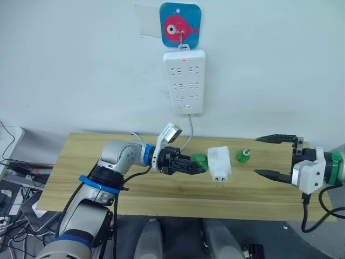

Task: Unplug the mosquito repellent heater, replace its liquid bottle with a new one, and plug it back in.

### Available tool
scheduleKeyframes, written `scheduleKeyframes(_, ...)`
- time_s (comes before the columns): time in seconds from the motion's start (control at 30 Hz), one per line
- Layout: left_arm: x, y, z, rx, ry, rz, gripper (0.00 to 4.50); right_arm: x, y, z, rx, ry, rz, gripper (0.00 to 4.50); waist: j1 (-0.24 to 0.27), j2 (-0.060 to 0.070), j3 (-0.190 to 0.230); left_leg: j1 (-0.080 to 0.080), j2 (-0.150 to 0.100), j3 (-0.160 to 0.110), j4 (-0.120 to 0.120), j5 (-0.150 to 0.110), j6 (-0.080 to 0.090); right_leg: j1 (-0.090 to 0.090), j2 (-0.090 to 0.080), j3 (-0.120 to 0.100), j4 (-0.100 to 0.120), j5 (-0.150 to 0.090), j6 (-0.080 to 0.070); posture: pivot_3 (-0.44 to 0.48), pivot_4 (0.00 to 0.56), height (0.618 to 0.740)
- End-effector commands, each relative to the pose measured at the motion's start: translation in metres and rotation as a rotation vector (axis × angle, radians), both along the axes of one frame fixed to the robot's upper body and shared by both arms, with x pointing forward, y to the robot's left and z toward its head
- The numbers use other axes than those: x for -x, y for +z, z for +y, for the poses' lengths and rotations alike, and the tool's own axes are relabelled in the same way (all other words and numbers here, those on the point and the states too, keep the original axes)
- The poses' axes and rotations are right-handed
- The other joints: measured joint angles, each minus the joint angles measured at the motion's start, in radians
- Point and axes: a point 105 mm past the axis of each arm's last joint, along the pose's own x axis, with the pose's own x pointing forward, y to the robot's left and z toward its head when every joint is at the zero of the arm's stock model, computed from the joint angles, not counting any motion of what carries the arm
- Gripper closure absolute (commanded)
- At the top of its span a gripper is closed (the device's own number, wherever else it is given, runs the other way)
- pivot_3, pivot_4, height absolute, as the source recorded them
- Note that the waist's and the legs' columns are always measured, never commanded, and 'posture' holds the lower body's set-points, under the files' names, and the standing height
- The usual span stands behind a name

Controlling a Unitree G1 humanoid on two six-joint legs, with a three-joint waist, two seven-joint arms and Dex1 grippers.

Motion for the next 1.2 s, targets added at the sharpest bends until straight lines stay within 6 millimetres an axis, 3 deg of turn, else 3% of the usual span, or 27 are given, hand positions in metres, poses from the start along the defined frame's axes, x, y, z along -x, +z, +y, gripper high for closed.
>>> scheduleKeyframes(0.03,0.002,0.014,-0.005,0.046,-0.039,0.018,2.27,0.006,0.009,0.017,0.009,0.119,-0.105,0.01,0.002,0.0,0.0,0.0,0.0,0.0,0.0,0.0,-0.001,0.0,0.0,0.0,0.001,0.0,0.0,-0.064,0.219,0.74)
scheduleKeyframes(0.3,0.001,0.016,-0.007,0.041,-0.047,0.044,2.27,0.008,0.017,0.047,-0.045,0.24,-0.182,0.01,0.007,0.0,0.0,0.0,-0.001,-0.001,0.002,0.001,-0.001,0.0,-0.001,0.0,0.002,0.0,0.0,-0.06,0.215,0.74)
scheduleKeyframes(0.67,0.003,0.012,-0.008,0.024,-0.058,0.048,2.27,0.014,0.018,0.072,-0.049,0.369,-0.202,0.01,0.007,0.0,0.0,0.001,-0.001,-0.001,0.002,0.001,-0.001,0.0,-0.001,0.0,0.003,0.0,0.0,-0.06,0.22,0.74)
scheduleKeyframes(0.77,0.002,0.011,-0.009,0.023,-0.054,0.043,2.27,0.013,0.018,0.075,-0.057,0.379,-0.185,0.61,0.007,0.0,0.0,0.001,-0.001,-0.001,0.002,0.001,-0.001,0.0,-0.001,0.0,0.003,0.0,0.0,-0.06,0.22,0.74)
scheduleKeyframes(0.87,0.002,0.011,-0.009,0.022,-0.054,0.041,2.27,0.012,0.021,0.076,-0.062,0.384,-0.19,1.53,0.007,0.0,0.0,0.001,-0.001,-0.001,0.002,0.001,-0.001,0.0,-0.002,0.0,0.003,0.0,0.0,-0.06,0.22,0.74)
scheduleKeyframes(0.93,0.003,0.01,-0.007,0.019,-0.055,0.04,2.27,0.012,0.021,0.076,-0.059,0.388,-0.19,1.52,0.007,0.0,0.0,0.001,-0.001,-0.001,0.002,0.001,-0.001,0.0,-0.002,0.0,0.003,0.0,0.0,-0.06,0.22,0.74)
scheduleKeyframes(1.17,-0.007,0.013,0.0,0.021,-0.004,0.003,0.01,0.008,0.023,0.069,-0.078,0.334,-0.178,1.52,0.008,0.0,0.0,0.001,-0.001,-0.001,0.002,0.001,-0.001,0.0,-0.002,0.0,0.003,0.0,0.0,-0.05,0.221,0.74)
scheduleKeyframes(1.2,-0.01,0.013,0.002,0.018,0.011,-0.009,0.0,0.007,0.022,0.065,-0.076,0.317,-0.171,1.52,0.008,0.0,0.0,0.001,-0.001,-0.001,0.002,0.001,-0.001,0.0,-0.002,0.0,0.003,0.0,0.0,-0.05,0.221,0.74)
